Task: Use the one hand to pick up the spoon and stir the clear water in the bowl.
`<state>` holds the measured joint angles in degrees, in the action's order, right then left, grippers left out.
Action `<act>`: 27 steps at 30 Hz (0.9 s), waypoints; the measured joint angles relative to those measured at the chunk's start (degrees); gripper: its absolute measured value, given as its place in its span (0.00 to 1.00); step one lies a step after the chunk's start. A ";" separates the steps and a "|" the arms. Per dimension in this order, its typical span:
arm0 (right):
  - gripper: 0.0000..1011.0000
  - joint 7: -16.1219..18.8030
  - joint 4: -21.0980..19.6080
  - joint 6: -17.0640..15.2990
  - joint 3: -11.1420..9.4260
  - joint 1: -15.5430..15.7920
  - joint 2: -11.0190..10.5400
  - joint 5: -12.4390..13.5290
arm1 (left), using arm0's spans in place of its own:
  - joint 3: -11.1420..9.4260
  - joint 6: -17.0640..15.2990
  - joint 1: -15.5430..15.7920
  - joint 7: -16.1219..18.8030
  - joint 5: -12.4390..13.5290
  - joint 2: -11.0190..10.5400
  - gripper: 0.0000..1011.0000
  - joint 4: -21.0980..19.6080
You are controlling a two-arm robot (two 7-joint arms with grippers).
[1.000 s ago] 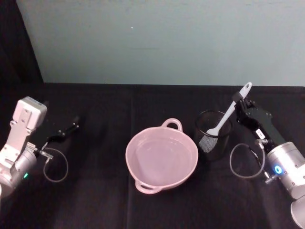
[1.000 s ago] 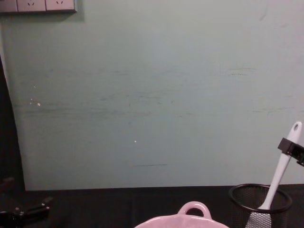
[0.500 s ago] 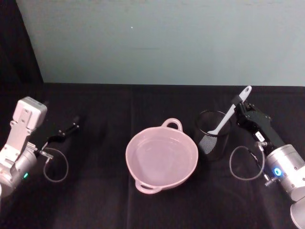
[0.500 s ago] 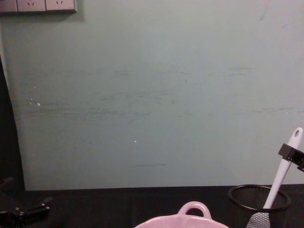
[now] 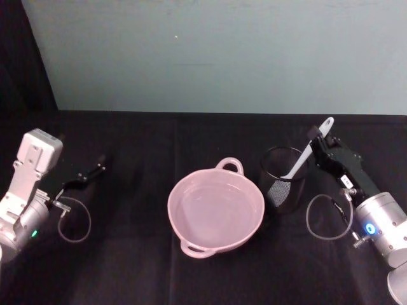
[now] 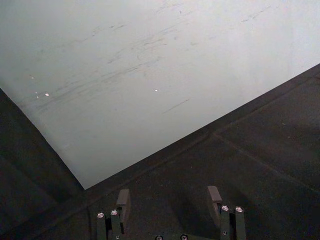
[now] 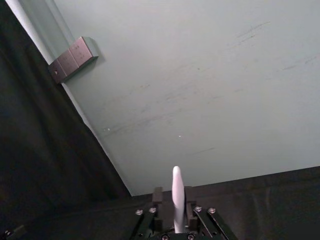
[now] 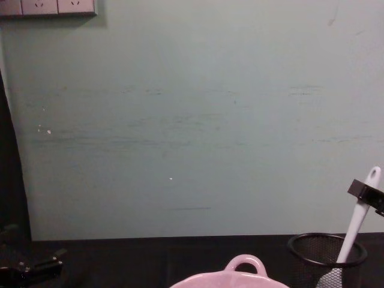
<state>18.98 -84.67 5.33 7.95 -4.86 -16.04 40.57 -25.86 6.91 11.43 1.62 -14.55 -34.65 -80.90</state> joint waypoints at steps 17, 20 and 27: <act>0.75 0.03 -0.05 0.01 0.00 0.00 0.00 -0.04 | 0.00 0.00 0.00 0.00 0.00 0.00 0.99 0.00; 0.84 0.04 -0.05 0.01 0.00 0.00 0.00 -0.04 | 0.00 0.00 0.00 0.00 0.00 0.00 0.99 0.00; 0.99 0.03 -0.05 0.01 0.00 -0.01 0.00 -0.07 | 0.00 0.00 0.00 0.00 0.00 0.00 0.99 0.00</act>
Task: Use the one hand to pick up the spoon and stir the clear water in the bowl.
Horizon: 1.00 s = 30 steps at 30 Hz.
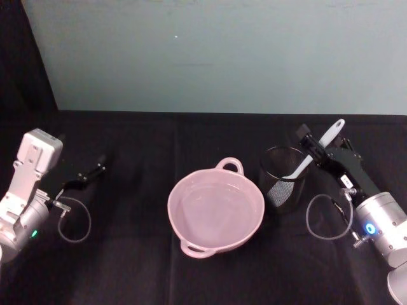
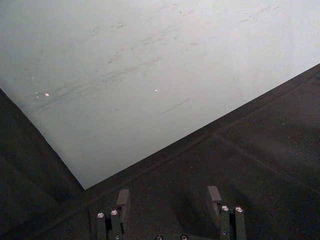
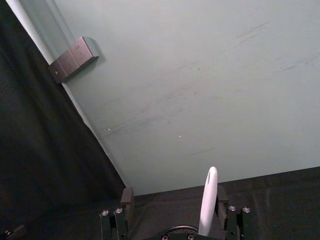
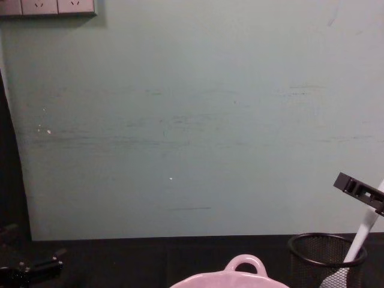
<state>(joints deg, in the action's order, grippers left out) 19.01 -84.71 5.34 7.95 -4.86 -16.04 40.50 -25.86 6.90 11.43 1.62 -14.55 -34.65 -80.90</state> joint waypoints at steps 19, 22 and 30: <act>0.99 -3.16 -0.56 -1.03 0.56 0.68 -2.24 -5.11 | 0.00 0.00 0.00 0.00 0.00 0.00 0.99 0.00; 0.99 -3.87 -1.28 -0.90 0.35 1.27 -2.64 -6.85 | 0.00 0.00 0.00 0.00 0.00 0.00 0.99 0.00; 0.99 -7.06 -5.60 -0.73 0.31 4.32 -4.01 -13.58 | 0.00 0.00 0.00 0.00 0.00 0.00 0.99 0.00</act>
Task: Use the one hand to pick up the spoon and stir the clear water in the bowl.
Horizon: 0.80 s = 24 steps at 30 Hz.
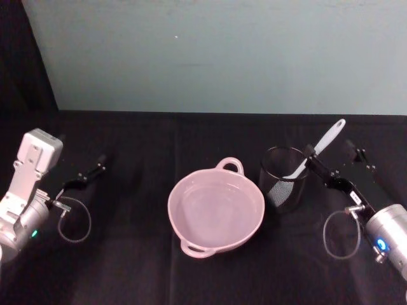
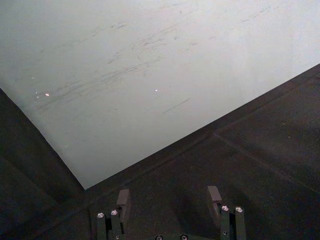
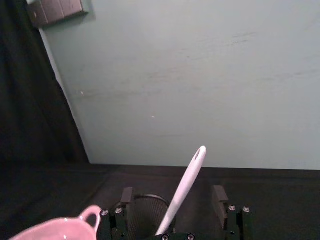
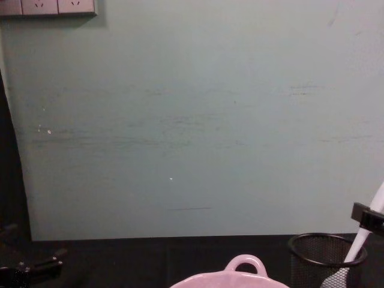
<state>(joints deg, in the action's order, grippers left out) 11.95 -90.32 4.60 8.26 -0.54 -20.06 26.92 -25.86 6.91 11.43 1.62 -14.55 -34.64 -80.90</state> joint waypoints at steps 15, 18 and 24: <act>0.99 -6.87 -9.83 5.05 -3.17 11.67 -1.08 -11.87 | 0.00 0.00 0.00 0.00 0.01 0.00 0.99 0.00; 0.99 -7.94 -10.00 6.67 -3.83 13.23 -0.84 -13.55 | 0.00 0.00 0.00 0.00 0.00 0.00 0.99 0.00; 0.99 -9.78 -8.38 9.56 -6.15 15.64 0.15 -15.98 | 0.00 0.00 0.00 0.00 0.00 0.00 0.99 0.00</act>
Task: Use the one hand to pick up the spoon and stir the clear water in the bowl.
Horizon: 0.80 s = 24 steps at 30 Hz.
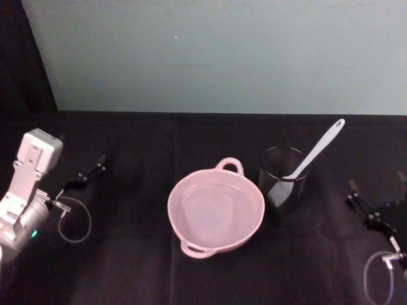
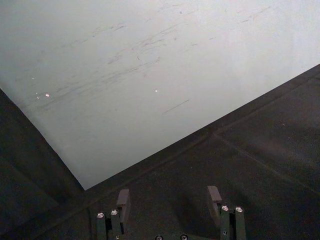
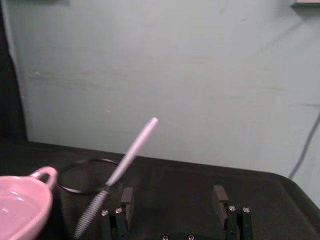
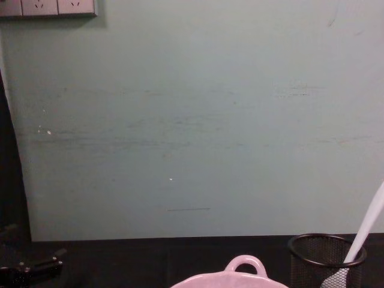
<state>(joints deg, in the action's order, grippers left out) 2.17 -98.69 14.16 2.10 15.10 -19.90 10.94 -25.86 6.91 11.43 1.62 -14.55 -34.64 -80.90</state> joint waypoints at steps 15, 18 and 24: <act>0.99 -0.50 3.68 2.03 -2.18 0.02 1.56 -1.11 | 0.00 0.00 0.00 0.00 0.00 0.00 0.99 0.00; 0.99 -0.50 3.57 1.99 -2.14 0.07 1.48 -1.15 | 0.00 0.00 0.00 0.00 0.00 0.00 0.99 0.00; 0.99 -0.48 3.43 1.94 -2.10 0.12 1.40 -1.19 | 0.00 0.00 0.00 0.00 0.00 0.00 0.99 0.00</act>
<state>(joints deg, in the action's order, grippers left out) 1.69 -95.26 16.10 0.00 15.21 -18.50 9.75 -25.86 6.91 11.43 1.62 -14.55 -34.65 -80.90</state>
